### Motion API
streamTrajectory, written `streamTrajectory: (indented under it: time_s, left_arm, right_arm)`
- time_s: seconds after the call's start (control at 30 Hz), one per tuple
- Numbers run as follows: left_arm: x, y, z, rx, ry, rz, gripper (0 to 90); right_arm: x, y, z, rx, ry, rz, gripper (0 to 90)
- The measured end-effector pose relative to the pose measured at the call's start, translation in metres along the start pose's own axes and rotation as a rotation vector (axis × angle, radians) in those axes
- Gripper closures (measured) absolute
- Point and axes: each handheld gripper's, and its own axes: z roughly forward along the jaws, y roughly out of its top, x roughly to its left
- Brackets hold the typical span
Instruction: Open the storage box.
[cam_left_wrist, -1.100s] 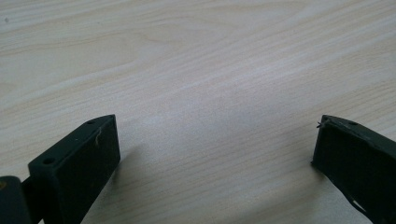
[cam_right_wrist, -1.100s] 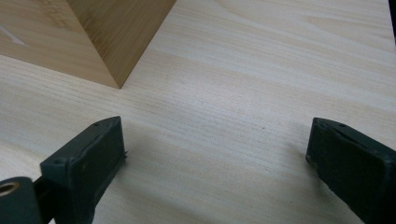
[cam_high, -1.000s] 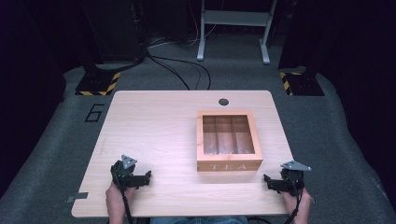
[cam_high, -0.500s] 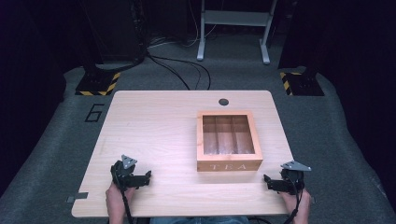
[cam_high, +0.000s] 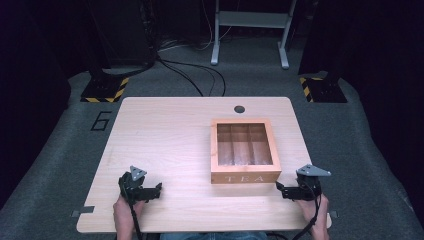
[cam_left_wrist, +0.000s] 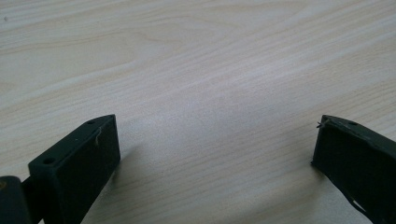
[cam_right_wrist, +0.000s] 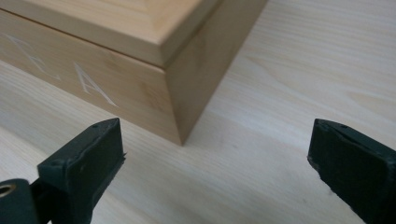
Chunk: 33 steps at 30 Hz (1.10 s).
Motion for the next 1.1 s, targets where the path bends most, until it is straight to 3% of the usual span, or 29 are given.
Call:
streamTrajectory:
  time_s: [0.5, 0.57, 0.6, 0.8, 1.1]
  left_arm:
    - [0.000, 0.000, 0.000, 0.003, -0.002, 0.000, 0.4]
    - [0.000, 0.000, 0.000, 0.003, -0.001, 0.003, 0.4]
    - [0.000, 0.000, 0.000, 0.002, 0.000, 0.003, 0.4]
    - [0.000, 0.000, -0.001, 0.008, -0.003, 0.005, 0.4]
    - [0.000, 0.000, -0.001, 0.007, -0.002, 0.006, 0.4]
  right_arm:
    - [0.019, 0.029, 0.010, -0.035, 0.062, -0.063, 2.4]
    - [0.021, 0.031, 0.011, -0.036, 0.067, -0.066, 6.9]
    - [0.022, 0.032, 0.011, -0.041, 0.069, -0.077, 13.2]
    - [0.023, 0.031, 0.009, -0.051, 0.084, -0.070, 25.2]
    - [0.025, 0.029, 0.005, -0.060, 0.072, -0.068, 31.3]
